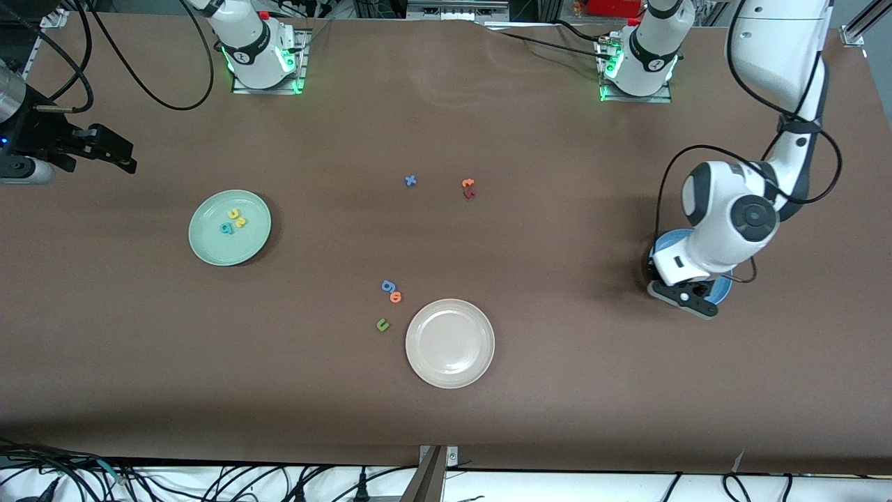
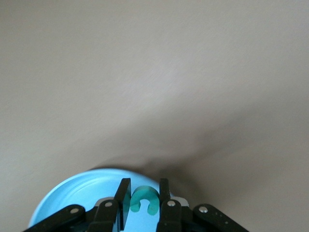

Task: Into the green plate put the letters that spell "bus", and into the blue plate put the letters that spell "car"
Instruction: 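Carry the teal c with the left gripper over the blue plate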

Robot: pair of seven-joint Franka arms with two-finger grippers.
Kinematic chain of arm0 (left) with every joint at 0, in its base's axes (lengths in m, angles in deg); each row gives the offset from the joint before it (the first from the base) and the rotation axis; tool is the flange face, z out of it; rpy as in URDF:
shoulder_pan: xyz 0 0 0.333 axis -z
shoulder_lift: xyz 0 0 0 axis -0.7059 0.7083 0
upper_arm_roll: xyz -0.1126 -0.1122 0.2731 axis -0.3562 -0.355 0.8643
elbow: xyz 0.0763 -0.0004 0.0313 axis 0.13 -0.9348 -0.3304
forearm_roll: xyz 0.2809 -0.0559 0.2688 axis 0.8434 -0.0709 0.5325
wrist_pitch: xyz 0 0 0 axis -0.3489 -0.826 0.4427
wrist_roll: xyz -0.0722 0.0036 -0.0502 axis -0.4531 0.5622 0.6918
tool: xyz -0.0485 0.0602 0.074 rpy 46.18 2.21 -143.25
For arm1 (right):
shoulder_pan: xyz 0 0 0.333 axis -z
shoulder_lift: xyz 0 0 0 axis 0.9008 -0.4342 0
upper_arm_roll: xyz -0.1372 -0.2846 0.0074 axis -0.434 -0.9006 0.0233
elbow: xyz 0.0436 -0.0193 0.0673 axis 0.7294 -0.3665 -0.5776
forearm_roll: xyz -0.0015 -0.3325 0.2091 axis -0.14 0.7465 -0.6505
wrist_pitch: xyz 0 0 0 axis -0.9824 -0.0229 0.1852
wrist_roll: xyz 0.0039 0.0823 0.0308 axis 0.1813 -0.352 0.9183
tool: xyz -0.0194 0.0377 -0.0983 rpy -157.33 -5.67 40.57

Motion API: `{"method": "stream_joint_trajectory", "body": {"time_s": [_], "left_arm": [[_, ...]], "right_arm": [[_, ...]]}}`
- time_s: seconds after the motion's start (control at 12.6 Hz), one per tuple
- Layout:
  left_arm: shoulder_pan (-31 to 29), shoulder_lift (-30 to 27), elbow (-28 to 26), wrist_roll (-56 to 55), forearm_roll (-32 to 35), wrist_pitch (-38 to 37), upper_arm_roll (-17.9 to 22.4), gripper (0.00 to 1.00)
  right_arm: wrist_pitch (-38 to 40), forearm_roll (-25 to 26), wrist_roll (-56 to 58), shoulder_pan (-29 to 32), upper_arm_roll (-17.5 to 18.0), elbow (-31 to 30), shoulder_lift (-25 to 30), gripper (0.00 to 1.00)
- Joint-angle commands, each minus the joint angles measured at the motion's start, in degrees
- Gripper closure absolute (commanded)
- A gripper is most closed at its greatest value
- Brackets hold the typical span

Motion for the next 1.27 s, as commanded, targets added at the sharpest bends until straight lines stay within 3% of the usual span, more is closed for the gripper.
{"method": "stream_joint_trajectory", "body": {"time_s": [0.0, 0.24, 0.48, 0.55, 0.63, 0.71, 0.79, 1.19], "left_arm": [[-0.53, -1.27, -1.84, 7.86, -2.58, -1.12, 1.89, 0.8], [-2.29, -0.74, -3.25, 11.56, -2.58, -1.21, 2.6, 0.78], [-2.64, 0.05, -3.78, 11.66, -2.58, -1.21, 2.6, 0.65], [-2.64, 0.05, -3.78, 11.57, -2.5, -1.21, 2.6, 0.47], [-2.64, 0.05, -3.52, 11.57, -2.5, -1.21, 2.6, 0.21], [-2.56, -0.21, -3.26, 11.48, -2.5, -1.21, 2.6, 0.16], [-2.47, -0.56, -3.08, 11.31, -2.5, -1.21, 2.6, 0.0], [-2.03, -7.4, -1.41, 10.78, -2.67, -3.84, 2.07, 0.0]], "right_arm": [[0.73, -0.12, -0.25, 0.17, 0.18, 1.35, -0.54, 0.0], [0.73, -0.12, -0.25, 0.17, 0.18, 1.35, -0.54, 0.0], [0.73, -0.12, -0.25, 0.17, 0.27, 1.35, -0.54, 0.0], [0.73, -0.12, -0.25, 0.17, 0.27, 1.35, -0.54, 0.0], [0.73, -0.12, -0.25, 0.17, 0.27, 1.35, -0.54, 0.0], [0.73, -0.12, -0.25, 0.17, 0.27, 1.35, -0.54, 0.0], [0.73, -0.12, -0.25, 0.17, 0.27, 1.35, -0.54, 0.0], [0.73, -0.12, -0.25, 0.09, 0.35, 1.35, -0.46, 0.0]]}}
